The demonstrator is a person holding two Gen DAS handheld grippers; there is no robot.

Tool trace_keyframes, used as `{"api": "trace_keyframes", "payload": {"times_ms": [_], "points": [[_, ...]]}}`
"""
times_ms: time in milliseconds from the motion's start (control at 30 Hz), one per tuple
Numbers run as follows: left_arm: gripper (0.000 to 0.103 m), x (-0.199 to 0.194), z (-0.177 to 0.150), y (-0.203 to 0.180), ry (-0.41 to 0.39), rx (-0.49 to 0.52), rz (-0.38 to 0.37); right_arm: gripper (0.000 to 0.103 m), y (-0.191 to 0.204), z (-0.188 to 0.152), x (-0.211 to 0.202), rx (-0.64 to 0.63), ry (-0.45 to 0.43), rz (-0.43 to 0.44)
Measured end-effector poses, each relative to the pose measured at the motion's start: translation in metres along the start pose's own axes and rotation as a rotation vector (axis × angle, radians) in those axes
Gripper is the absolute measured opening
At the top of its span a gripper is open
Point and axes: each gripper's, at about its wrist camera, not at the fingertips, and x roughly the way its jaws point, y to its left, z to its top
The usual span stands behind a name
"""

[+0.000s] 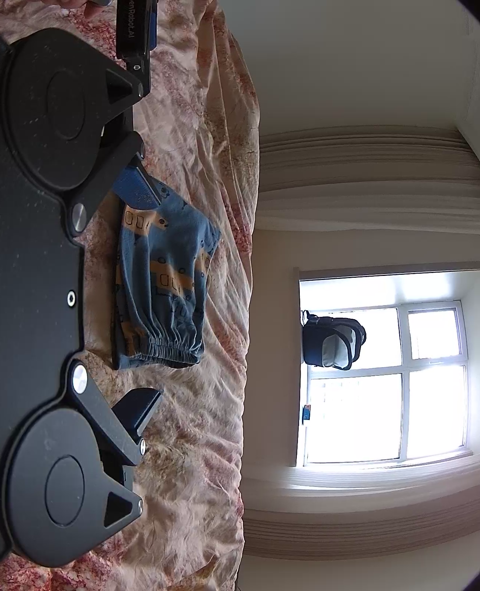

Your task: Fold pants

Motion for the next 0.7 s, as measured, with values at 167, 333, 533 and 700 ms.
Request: {"api": "trace_keyframes", "payload": {"times_ms": [167, 333, 533, 700], "points": [[0.103, 0.0005, -0.0005, -0.0002, 0.001, 0.002, 0.000, 0.102, 0.0000, 0.0004, 0.0004, 0.000, -0.001, 0.003], [0.103, 0.0017, 0.0005, -0.0017, 0.016, 0.006, 0.007, 0.102, -0.0010, 0.0001, 0.0005, 0.001, -0.002, 0.008], [0.103, 0.0035, -0.0001, -0.0059, 0.029, 0.039, 0.045, 0.102, -0.0010, 0.0004, 0.0009, 0.002, -0.001, 0.015], [0.103, 0.0049, -0.0010, -0.0052, 0.032, 0.045, 0.044, 0.102, -0.0022, 0.0007, 0.0008, 0.003, 0.002, 0.024]]}}
